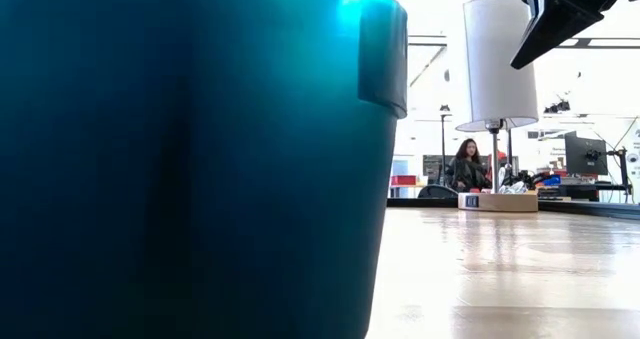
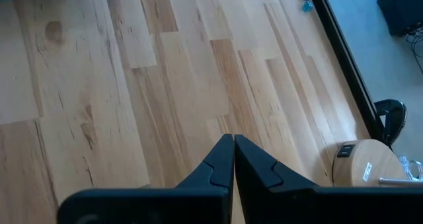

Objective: Pick & Place Dice
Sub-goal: Put the small light blue die into the blue bin

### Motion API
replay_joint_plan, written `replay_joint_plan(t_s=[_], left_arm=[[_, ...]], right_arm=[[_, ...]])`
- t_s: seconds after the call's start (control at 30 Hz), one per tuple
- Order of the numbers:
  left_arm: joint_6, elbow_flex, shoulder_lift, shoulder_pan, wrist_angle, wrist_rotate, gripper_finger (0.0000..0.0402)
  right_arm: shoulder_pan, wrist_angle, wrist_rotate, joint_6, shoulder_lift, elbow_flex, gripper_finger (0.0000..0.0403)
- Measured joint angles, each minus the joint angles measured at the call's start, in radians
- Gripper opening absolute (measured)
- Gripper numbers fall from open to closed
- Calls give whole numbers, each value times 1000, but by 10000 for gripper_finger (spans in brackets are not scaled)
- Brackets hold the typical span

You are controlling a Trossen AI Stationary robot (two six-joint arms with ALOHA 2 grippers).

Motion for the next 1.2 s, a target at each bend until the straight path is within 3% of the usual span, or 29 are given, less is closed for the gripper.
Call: replay_joint_plan(t_s=[0.33,0.73,1.07,1.2], left_arm=[[6,0,2,-173,-102,-89,147],[42,0,-12,-298,-230,-187,147],[200,0,-66,-306,-258,-206,147],[344,0,-98,-308,-258,-206,147]], right_arm=[[0,-1,-3,2,0,0,4],[0,2,-3,8,0,0,4],[0,135,36,-7,0,-1,4],[-4,263,40,-75,0,-40,4]])
